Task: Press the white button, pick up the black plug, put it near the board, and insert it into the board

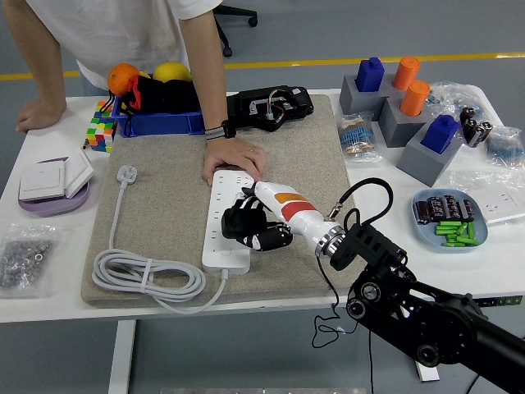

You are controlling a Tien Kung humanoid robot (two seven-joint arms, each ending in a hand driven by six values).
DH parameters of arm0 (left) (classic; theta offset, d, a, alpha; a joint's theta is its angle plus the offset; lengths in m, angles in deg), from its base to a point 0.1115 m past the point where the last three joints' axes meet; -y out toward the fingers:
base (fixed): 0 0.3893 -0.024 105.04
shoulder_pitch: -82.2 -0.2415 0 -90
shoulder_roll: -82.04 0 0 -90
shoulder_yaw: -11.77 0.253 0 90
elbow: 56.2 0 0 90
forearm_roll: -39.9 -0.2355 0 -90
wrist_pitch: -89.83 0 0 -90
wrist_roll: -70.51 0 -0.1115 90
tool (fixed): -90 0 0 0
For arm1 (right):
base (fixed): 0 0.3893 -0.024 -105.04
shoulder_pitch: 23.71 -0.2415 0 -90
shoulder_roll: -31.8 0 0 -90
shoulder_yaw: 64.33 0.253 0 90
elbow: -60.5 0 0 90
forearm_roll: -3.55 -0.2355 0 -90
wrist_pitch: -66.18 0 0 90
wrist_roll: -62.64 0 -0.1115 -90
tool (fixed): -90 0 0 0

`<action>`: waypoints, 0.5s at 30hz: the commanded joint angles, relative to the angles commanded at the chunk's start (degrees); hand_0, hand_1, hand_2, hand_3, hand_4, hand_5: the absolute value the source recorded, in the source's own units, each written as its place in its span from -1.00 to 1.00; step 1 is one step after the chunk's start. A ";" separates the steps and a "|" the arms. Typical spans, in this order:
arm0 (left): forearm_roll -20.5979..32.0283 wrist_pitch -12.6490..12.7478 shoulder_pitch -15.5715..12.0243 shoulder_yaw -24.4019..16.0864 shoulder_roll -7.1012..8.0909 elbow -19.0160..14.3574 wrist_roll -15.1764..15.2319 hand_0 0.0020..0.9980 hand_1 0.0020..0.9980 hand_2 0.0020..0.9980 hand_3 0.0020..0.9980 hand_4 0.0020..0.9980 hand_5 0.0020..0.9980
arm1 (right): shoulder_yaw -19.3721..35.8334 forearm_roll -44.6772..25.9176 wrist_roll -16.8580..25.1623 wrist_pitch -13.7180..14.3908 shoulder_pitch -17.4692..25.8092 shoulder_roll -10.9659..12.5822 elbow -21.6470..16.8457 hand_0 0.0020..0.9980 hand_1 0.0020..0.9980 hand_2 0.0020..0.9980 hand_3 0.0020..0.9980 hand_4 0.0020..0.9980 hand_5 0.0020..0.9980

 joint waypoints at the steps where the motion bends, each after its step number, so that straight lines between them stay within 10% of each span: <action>1: -0.03 0.00 0.00 -0.02 0.02 0.00 0.00 0.25 0.26 0.27 0.39 0.11 -0.21 | -0.22 -0.04 -0.27 -0.12 -0.17 -0.12 0.17 -0.04 -0.05 0.01 -0.04 0.63 -1.00; 15: -0.23 -0.03 0.04 0.08 0.12 0.00 -0.05 0.25 0.26 0.27 0.39 0.11 -0.22 | -0.47 0.80 -1.81 -0.15 -1.67 -2.06 3.49 -0.04 -0.05 0.00 -0.03 0.62 -1.00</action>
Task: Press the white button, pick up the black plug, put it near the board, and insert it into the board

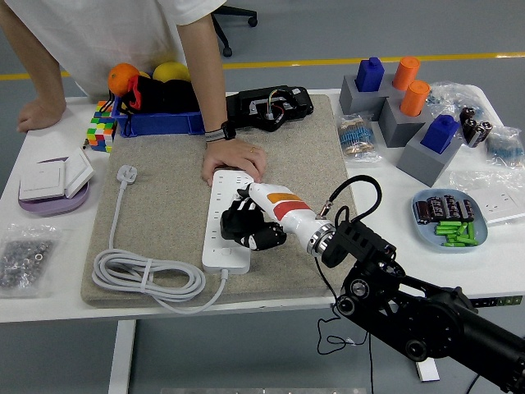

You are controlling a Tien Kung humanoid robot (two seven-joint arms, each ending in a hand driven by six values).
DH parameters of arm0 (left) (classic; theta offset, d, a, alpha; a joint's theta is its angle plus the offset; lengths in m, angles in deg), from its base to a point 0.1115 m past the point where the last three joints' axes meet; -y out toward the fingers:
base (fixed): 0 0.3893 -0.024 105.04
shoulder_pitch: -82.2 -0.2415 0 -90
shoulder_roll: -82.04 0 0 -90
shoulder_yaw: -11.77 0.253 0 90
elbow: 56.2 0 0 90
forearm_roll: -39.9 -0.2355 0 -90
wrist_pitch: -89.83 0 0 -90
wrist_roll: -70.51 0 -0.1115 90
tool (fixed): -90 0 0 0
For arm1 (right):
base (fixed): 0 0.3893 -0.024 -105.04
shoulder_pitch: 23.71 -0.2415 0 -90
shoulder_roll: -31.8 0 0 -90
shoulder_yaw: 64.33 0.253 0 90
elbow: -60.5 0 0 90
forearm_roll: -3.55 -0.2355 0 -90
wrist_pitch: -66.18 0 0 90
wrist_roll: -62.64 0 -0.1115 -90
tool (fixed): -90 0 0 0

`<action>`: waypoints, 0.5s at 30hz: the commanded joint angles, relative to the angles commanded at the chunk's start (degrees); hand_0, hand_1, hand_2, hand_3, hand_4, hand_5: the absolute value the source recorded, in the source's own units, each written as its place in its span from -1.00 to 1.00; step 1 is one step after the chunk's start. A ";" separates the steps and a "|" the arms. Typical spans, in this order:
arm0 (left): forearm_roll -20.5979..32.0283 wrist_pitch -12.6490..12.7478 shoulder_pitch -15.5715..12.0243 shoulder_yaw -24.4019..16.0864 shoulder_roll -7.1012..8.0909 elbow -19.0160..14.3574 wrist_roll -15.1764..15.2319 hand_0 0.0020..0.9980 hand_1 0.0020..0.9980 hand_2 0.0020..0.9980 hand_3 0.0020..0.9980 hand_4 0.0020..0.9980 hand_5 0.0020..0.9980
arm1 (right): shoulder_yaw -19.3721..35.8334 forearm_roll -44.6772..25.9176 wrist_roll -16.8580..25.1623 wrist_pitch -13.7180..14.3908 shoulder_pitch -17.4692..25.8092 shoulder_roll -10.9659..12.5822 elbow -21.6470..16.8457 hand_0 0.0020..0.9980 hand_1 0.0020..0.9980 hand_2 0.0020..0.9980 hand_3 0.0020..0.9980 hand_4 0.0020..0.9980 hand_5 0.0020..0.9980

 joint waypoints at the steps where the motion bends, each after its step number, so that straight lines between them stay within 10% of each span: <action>1: -0.03 0.00 -0.02 0.02 0.00 0.00 0.00 0.25 0.26 0.27 0.39 0.11 -0.22 | 0.00 -0.01 -0.03 0.00 -0.01 -0.08 0.15 -0.04 -0.05 0.00 -0.03 0.62 -1.00; 15: -0.11 -0.03 -0.23 0.17 0.00 0.00 -0.08 0.25 0.26 0.27 0.39 0.11 -0.22 | -0.28 -0.35 0.31 0.24 0.18 -0.80 1.38 -0.04 -0.05 0.00 -0.02 0.62 -1.00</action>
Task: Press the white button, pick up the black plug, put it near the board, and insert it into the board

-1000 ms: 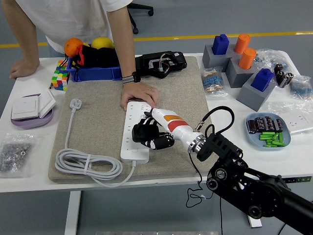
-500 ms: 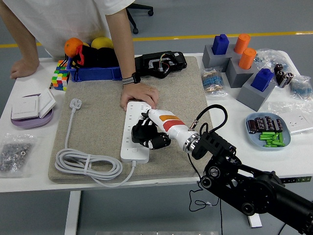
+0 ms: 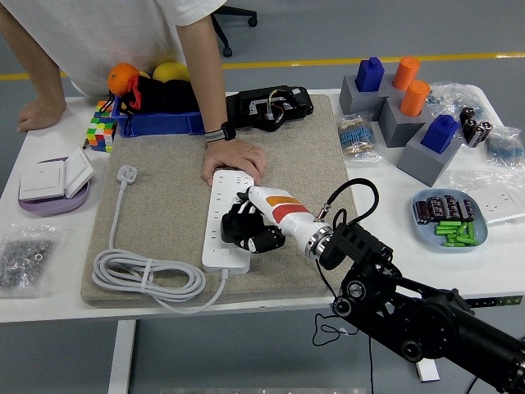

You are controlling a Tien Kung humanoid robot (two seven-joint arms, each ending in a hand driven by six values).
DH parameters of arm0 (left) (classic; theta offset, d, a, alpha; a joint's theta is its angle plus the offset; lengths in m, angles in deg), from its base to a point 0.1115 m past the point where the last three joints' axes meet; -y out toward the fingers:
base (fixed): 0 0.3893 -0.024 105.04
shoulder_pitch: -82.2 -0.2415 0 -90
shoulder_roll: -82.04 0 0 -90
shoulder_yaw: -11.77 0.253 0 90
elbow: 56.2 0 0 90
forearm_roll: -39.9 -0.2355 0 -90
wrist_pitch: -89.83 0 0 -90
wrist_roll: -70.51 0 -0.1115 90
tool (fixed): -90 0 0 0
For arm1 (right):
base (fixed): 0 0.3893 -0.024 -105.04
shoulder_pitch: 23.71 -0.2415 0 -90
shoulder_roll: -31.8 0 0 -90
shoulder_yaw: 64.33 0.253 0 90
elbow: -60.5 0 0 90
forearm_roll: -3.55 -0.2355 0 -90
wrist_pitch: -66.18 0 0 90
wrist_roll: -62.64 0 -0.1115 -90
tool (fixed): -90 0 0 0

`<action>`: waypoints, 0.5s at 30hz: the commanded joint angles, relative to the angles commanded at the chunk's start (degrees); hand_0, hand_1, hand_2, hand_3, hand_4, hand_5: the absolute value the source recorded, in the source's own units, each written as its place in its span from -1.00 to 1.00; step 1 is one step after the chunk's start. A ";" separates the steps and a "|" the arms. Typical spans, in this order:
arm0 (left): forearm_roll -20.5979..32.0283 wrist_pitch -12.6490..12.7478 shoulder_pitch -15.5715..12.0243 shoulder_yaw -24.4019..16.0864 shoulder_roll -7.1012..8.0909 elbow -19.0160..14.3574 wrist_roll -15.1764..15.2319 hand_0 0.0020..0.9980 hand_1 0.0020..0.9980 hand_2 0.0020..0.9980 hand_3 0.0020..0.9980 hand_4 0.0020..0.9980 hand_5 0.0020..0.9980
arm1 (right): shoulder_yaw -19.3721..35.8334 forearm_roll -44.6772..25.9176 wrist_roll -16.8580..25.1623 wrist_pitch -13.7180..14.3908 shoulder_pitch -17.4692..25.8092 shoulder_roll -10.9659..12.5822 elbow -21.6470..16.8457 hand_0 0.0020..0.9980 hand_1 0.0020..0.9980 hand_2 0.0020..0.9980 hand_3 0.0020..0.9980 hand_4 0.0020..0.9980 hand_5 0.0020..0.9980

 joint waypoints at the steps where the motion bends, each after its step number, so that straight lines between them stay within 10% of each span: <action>1: 0.02 0.00 0.01 0.08 0.02 0.00 0.02 0.25 0.26 0.27 0.39 0.11 -0.22 | 0.07 -0.10 0.09 0.06 -0.01 -0.04 0.11 -0.04 -0.05 0.00 -0.01 0.61 -1.00; 15: -0.14 -0.02 -0.09 0.06 0.01 0.00 0.03 0.25 0.26 0.27 0.39 0.11 -0.21 | -0.07 -0.53 0.76 0.42 -0.12 -0.06 1.73 -0.04 -0.06 -0.01 -0.02 0.61 -1.00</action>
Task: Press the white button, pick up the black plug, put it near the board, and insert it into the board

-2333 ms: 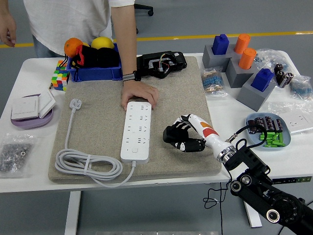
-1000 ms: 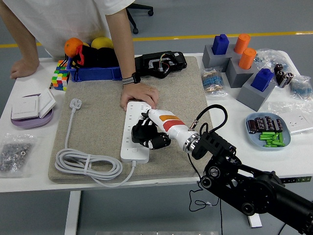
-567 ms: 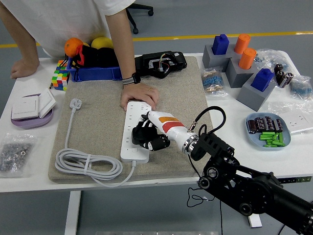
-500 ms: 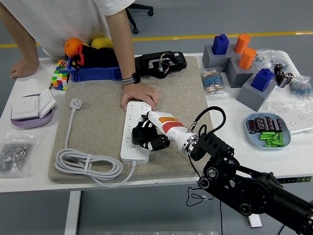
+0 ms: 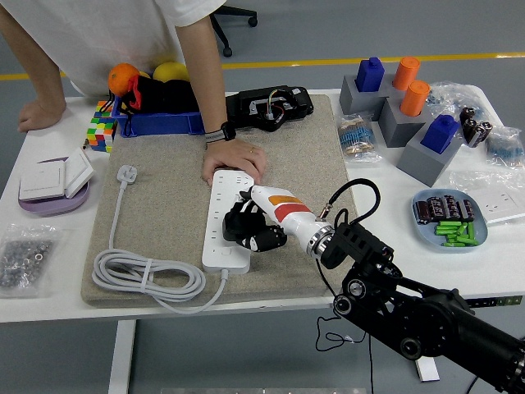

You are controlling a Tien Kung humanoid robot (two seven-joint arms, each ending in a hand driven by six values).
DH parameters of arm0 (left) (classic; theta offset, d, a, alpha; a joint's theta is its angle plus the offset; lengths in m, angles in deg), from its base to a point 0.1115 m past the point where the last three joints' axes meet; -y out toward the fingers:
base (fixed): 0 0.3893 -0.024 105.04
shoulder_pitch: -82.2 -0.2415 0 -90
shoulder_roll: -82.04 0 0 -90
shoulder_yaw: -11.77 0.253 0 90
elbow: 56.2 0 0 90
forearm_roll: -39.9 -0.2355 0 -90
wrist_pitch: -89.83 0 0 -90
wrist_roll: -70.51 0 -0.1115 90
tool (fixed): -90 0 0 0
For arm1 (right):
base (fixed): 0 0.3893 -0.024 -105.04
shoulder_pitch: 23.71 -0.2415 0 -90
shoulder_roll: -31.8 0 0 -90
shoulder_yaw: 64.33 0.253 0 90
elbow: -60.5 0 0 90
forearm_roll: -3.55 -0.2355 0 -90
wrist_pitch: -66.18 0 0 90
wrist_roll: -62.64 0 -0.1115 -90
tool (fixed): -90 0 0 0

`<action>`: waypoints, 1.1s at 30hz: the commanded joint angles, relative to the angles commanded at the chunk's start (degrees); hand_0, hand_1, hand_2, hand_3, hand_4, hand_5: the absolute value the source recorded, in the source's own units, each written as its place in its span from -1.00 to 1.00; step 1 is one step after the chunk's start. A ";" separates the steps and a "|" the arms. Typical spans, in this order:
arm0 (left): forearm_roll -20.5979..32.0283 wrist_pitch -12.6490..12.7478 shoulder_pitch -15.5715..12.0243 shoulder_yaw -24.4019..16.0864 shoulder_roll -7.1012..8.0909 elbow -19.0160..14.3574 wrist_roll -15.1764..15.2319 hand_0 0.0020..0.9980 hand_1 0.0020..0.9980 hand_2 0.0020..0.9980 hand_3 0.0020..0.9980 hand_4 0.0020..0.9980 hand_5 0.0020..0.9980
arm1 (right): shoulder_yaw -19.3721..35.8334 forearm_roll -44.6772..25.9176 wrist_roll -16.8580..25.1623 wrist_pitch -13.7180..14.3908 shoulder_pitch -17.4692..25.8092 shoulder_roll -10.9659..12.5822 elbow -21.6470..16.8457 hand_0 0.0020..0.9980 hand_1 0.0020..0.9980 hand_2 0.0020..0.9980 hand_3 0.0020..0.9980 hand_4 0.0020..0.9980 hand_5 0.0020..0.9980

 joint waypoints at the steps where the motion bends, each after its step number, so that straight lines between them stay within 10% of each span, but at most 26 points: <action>1: 0.03 0.01 -0.02 -0.02 0.00 0.00 0.01 0.25 0.26 0.27 0.39 0.11 -0.21 | 0.06 -0.05 0.13 0.09 -0.04 0.00 0.16 -0.04 -0.06 -0.01 -0.02 0.61 -1.00; 33: 0.13 0.08 0.06 -0.15 -0.09 0.00 0.10 0.25 0.26 0.27 0.39 0.11 -0.21 | 0.86 0.08 0.21 -0.32 -0.02 0.30 0.25 -0.04 -0.06 -0.03 -0.02 0.61 -1.00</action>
